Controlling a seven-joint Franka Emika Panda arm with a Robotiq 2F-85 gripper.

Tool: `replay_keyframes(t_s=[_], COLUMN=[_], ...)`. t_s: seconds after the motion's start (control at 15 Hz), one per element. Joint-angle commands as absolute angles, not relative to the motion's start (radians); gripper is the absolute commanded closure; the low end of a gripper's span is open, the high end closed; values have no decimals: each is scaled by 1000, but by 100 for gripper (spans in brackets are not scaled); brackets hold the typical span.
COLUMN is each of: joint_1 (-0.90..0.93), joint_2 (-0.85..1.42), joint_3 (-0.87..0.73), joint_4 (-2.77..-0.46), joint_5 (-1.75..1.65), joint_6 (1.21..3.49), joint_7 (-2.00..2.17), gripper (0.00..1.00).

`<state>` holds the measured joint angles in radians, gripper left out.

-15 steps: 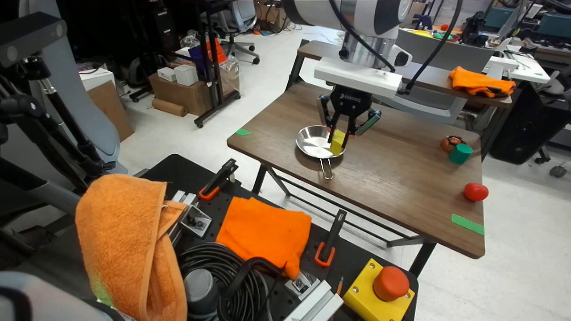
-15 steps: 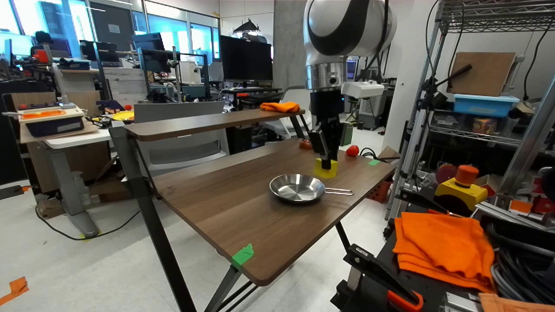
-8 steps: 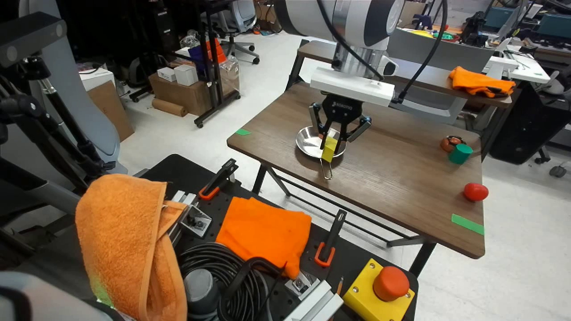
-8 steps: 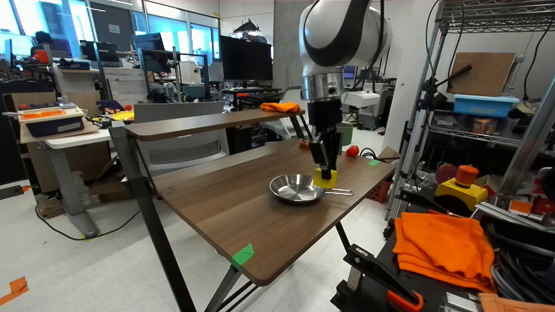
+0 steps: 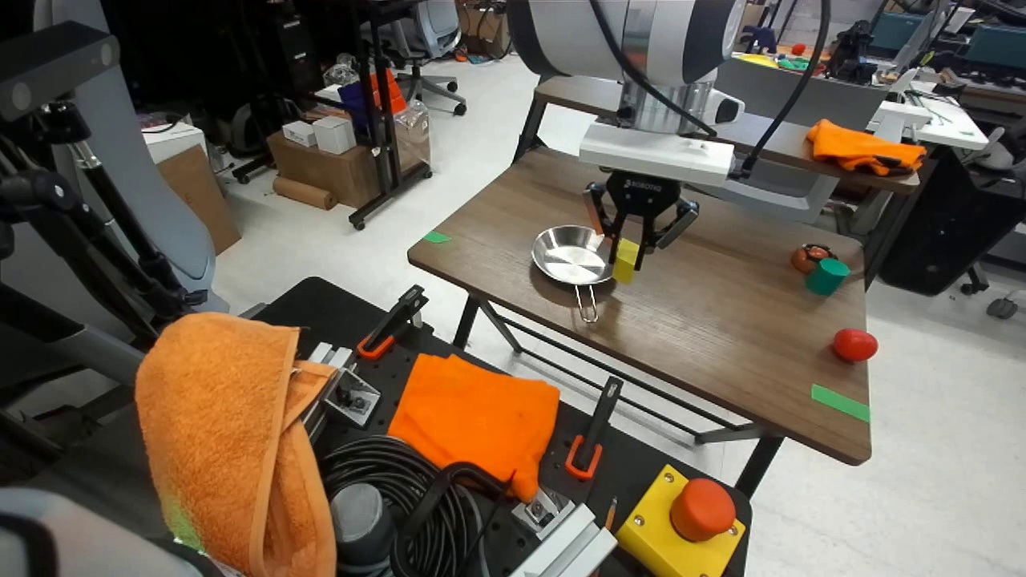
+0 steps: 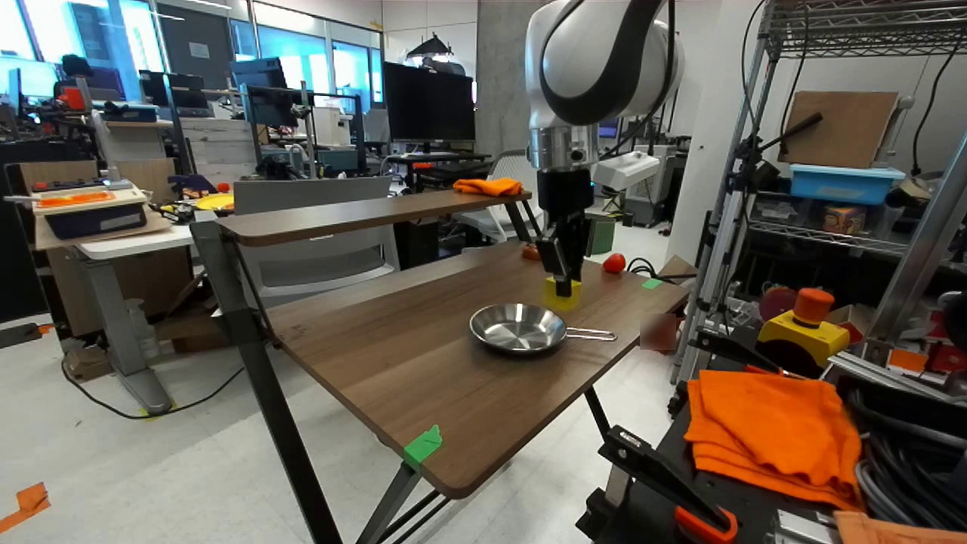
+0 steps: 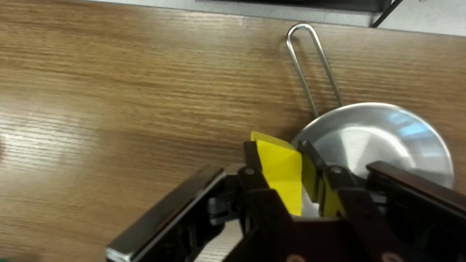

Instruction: Put the yellow block on the silver pan then remove it from the pan

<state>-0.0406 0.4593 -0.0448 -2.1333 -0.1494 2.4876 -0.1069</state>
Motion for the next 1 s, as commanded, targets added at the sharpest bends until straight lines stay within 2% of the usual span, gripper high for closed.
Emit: replay_keyframes(t_s=[0.0, 0.27, 0.93], joint_1=[-43, -63, 13], joint_2=[456, 465, 452], joint_3=[-50, -15, -41], joint_4=[-2139, -2130, -2155], joint_5=[-152, -93, -155], joint_6=[2572, 2563, 2532], joint_7=[-103, -129, -52], gripper=[92, 92, 92])
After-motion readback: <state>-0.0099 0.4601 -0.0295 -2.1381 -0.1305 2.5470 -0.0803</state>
